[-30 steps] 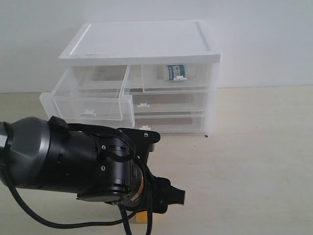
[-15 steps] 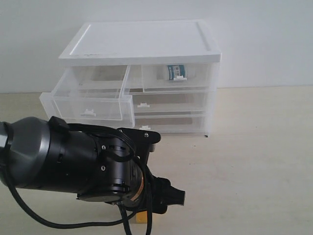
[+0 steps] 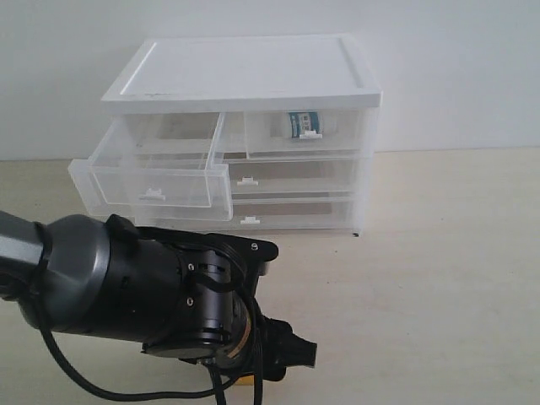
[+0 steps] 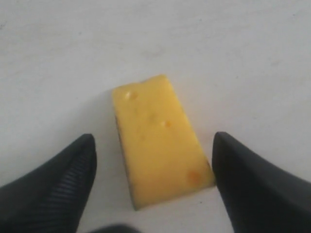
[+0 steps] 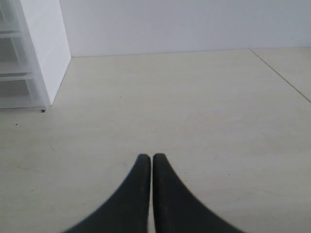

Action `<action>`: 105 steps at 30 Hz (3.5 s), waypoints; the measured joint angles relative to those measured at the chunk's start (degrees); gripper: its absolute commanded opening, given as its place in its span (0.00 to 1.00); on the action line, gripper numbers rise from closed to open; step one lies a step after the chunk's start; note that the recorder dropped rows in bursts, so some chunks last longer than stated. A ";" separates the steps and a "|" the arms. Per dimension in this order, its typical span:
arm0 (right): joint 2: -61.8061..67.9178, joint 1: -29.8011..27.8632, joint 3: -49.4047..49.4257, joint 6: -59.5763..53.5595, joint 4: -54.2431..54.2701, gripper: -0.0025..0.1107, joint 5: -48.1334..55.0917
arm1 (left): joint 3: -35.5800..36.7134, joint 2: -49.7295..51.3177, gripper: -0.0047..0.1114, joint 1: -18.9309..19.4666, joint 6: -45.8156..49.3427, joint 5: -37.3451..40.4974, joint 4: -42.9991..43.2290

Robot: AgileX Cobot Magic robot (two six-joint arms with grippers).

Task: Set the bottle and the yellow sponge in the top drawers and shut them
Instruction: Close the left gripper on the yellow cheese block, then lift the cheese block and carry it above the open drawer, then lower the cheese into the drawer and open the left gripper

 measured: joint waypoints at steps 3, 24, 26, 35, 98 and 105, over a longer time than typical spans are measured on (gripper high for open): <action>0.00 0.00 0.00 0.00 0.00 0.02 0.00 | 0.00 0.00 0.46 0.00 0.00 0.00 0.00; 0.00 0.00 0.00 0.00 0.00 0.02 0.00 | -0.13 -9.10 0.08 -1.39 34.51 2.92 -15.47; 0.00 0.00 0.00 0.00 0.00 0.02 0.00 | -0.13 -11.43 0.08 -2.13 43.46 3.85 -20.39; 0.00 0.00 0.00 0.00 0.00 0.02 0.00 | -0.13 -23.11 0.08 -1.97 75.30 7.93 -41.01; 0.00 0.00 0.00 0.00 0.00 0.02 0.00 | -39.53 -3.00 0.34 40.74 159.96 34.39 -64.14; 0.00 0.00 0.00 0.00 0.00 0.02 0.00 | -39.53 -3.00 0.57 40.74 159.96 32.94 -64.29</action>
